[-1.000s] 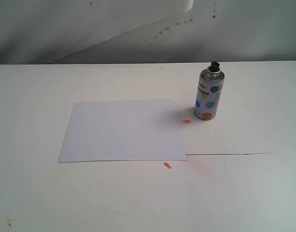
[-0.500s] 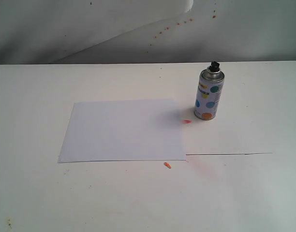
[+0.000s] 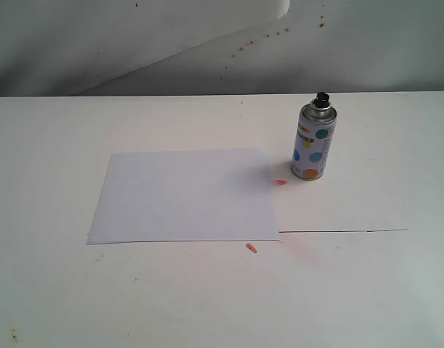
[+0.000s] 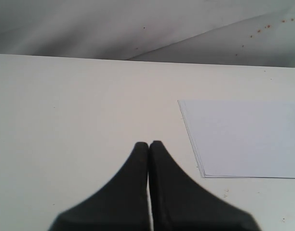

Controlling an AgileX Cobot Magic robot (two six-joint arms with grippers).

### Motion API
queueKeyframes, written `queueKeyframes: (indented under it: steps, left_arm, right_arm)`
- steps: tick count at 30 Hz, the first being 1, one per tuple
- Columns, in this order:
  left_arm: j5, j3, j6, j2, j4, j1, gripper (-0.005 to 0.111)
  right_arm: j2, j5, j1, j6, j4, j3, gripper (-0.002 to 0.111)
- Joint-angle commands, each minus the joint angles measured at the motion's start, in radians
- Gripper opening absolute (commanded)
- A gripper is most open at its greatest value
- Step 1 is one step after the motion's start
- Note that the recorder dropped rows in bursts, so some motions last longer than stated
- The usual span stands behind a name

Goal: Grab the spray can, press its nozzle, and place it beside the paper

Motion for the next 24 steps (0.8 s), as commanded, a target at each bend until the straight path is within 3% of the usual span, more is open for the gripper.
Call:
queueKeyframes:
  steps: [1, 9, 24]
  left_arm:
    - [-0.003, 0.005, 0.001, -0.004, -0.008, 0.003, 0.000]
    - [-0.003, 0.005, 0.001, -0.004, -0.008, 0.003, 0.000]
    - [-0.003, 0.005, 0.001, -0.004, -0.008, 0.003, 0.000]
  right_arm:
    - [-0.040, 0.046, -0.007, -0.002, -0.008, 0.003, 0.000]
    - [-0.068, 0.208, -0.007, -0.002, -0.008, 0.003, 0.000]
    - [-0.068, 0.219, 0.023, -0.004, -0.006, 0.003, 0.000]
